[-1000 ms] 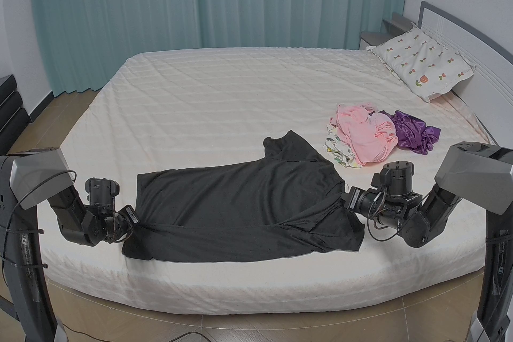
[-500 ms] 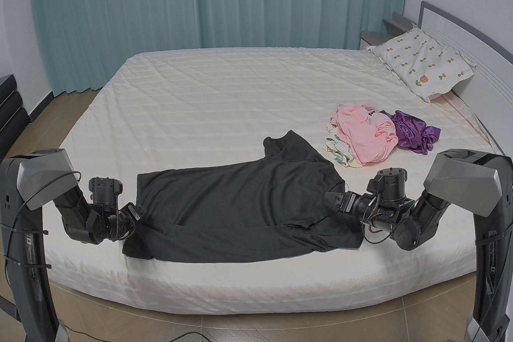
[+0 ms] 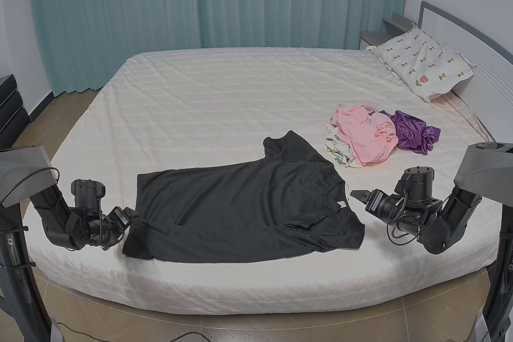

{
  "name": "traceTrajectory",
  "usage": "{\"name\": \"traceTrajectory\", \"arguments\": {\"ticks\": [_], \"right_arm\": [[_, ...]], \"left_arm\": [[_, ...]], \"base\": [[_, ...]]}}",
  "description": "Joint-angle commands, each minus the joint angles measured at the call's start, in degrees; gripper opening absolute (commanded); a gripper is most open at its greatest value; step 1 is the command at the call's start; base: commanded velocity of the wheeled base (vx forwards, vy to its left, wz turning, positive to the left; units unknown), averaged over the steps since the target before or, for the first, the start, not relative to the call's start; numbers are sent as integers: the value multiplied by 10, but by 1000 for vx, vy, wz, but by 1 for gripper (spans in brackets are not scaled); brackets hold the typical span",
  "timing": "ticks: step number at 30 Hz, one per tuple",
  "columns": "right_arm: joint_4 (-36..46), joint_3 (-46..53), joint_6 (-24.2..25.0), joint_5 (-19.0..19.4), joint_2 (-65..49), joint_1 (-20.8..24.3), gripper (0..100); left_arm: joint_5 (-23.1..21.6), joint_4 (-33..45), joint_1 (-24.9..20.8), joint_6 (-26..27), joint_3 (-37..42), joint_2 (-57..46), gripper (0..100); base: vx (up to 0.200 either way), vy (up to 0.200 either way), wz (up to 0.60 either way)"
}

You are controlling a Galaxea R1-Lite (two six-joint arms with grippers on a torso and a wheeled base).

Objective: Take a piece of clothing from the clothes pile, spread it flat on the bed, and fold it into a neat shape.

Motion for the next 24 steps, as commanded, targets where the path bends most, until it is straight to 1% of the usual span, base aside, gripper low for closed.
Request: {"name": "traceTrajectory", "arguments": {"ticks": [1, 4, 8, 9, 11, 13, 15, 16, 19, 20, 21, 24], "right_arm": [[-2, 43, 19, -10, -47, 0, 100], [-1, 47, 35, -16, -48, 2, 100], [2, 52, 39, -22, -49, 8, 100], [2, 57, 42, -21, -50, 8, 100], [3, 65, 54, -21, -54, 14, 100], [2, 77, 68, -25, -56, 36, 100], [2, 82, 71, -31, -56, 51, 100], [2, 82, 71, -31, -56, 51, 100], [2, 98, 98, -31, -49, 63, 100], [2, 98, 98, -31, -49, 63, 100], [2, 94, 121, -29, -38, 70, 100], [5, 91, 125, -28, -25, 90, 100]], "left_arm": [[-18, -2, 4, -15, 26, -21, 100], [-26, -1, 7, -15, 36, -25, 100], [-36, -4, 10, -12, 66, -29, 100], [-47, -12, 20, -14, 80, -40, 100], [-62, -20, 23, -15, 95, -53, 100], [-72, -24, 23, -15, 103, -62, 100], [-73, -25, 23, -15, 104, -62, 100], [-73, -25, 23, -15, 104, -62, 100], [-73, -26, 21, -17, 105, -63, 100], [-73, -26, 21, -17, 105, -63, 100], [-73, -26, 22, -18, 101, -61, 100], [-73, -27, 21, -25, 98, -59, 100]], "base": [[200, 0, 0], [200, 0, 0], [200, 0, 0], [200, 0, 0], [0, 0, 0], [0, 0, 0], [0, 0, 0], [0, 0, 0], [0, 0, 0], [0, 0, 0], [0, 0, 0], [0, 0, 0]]}}
